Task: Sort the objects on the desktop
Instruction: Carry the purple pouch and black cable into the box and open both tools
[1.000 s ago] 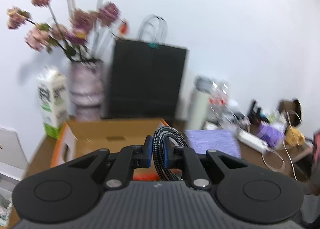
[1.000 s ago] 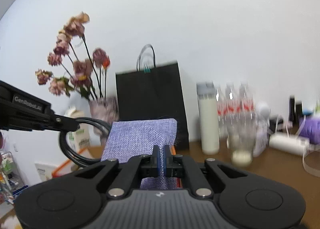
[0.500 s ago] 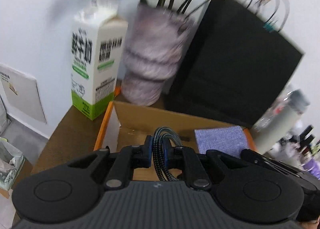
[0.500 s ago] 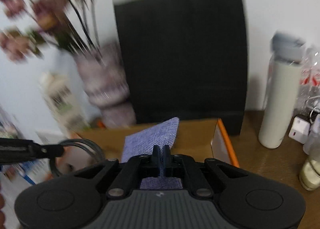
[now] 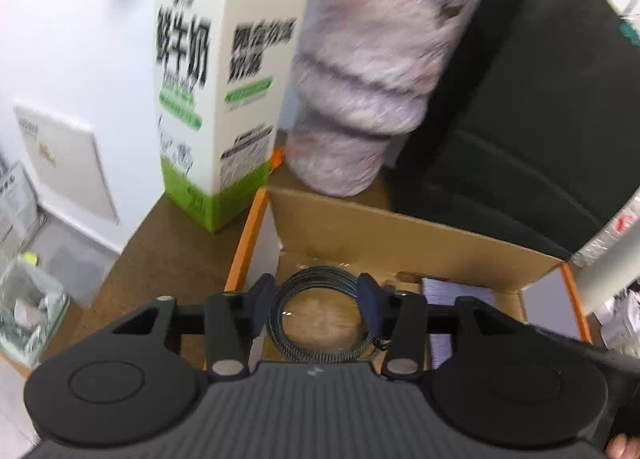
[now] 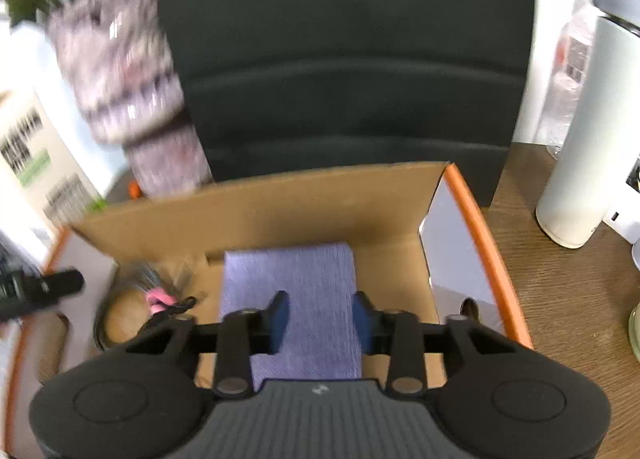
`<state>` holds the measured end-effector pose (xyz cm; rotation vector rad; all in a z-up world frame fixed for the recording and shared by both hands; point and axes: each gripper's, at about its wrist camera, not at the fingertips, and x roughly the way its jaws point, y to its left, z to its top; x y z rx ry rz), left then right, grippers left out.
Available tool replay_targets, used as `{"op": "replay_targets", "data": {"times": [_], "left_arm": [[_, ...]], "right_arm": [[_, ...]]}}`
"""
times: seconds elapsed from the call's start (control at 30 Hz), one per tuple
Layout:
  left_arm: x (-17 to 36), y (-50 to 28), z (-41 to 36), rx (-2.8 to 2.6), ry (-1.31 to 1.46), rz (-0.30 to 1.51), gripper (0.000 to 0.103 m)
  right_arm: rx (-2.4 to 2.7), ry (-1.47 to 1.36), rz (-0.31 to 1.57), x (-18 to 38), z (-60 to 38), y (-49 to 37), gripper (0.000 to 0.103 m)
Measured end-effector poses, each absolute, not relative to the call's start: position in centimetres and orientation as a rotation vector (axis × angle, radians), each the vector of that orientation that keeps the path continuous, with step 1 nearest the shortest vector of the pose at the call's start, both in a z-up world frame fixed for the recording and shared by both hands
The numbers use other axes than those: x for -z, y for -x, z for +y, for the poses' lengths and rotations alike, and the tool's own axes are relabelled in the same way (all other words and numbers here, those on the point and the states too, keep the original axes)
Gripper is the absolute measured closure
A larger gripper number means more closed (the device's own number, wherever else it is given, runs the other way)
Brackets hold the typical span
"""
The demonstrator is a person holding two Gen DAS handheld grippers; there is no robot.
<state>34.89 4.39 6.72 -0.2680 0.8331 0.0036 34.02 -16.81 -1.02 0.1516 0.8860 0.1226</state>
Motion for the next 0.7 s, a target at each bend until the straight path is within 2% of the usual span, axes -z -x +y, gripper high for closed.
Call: {"op": "replay_targets", "data": {"times": [0.03, 0.1, 0.17, 0.27, 0.4, 0.7], "left_arm": [[-7.3, -34.5, 4.3, -0.001, 0.258, 0.827, 0.05], [-8.6, -33.9, 4.3, -0.007, 0.248, 0.816, 0.032], [-10.1, -32.7, 4.2, -0.01, 0.224, 0.789, 0.029], [-12.0, -30.6, 3.7, -0.025, 0.174, 0.758, 0.016], [-13.7, -27.2, 3.0, 0.016, 0.122, 0.74, 0.007], [-14.7, -14.8, 2.1, 0.061, 0.027, 0.602, 0.0]], "right_arm": [[-0.126, -0.161, 0.873, 0.5, -17.1, -33.7, 0.058], [-0.135, -0.159, 0.85, -0.8, -17.6, -33.0, 0.053], [-0.14, -0.146, 0.83, -2.1, -17.9, -32.1, 0.053], [-0.149, -0.131, 0.813, -3.9, -18.4, -30.6, 0.05], [-0.163, -0.087, 0.773, -5.6, -18.5, -27.3, 0.043], [-0.219, -0.037, 0.681, -6.3, -18.9, -15.8, 0.027]]}}
